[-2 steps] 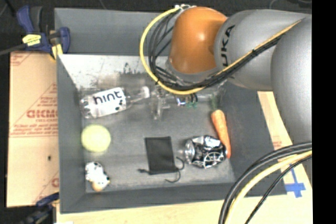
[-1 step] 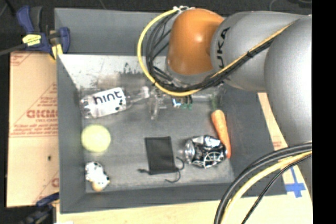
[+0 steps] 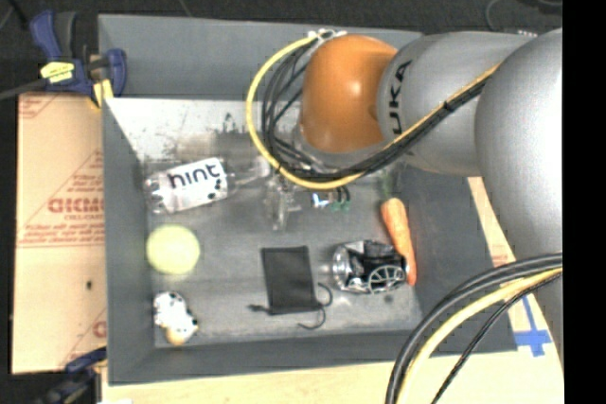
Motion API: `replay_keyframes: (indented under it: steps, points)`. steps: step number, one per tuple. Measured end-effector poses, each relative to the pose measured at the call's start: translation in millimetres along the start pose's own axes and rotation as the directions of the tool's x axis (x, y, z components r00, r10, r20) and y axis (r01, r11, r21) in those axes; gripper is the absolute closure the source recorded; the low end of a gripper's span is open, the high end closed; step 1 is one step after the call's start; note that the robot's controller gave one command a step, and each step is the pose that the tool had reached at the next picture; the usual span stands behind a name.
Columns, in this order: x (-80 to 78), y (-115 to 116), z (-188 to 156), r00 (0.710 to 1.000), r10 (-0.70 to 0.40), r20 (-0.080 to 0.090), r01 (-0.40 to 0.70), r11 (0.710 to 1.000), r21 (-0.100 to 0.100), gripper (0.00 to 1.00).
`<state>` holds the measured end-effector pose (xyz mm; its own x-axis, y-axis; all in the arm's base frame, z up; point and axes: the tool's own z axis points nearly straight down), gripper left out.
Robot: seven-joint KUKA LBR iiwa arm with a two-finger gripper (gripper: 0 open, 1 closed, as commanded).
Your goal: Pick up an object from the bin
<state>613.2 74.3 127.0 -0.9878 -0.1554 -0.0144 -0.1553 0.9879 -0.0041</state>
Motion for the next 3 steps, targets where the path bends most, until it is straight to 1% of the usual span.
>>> replay_keyframes:
  steps: [1, 2, 3]
  points:
    - [-7.6, 11.3, 14.4, 0.969, -0.249, 0.005, 0.249, 0.969, 0.001, 1.0]
    - [-17.0, 28.8, 17.7, 0.955, -0.296, 0.005, 0.296, 0.955, 0.001, 1.0]
    - [-25.6, 39.2, 6.3, 0.918, -0.395, 0.006, 0.395, 0.919, 0.002, 1.0]
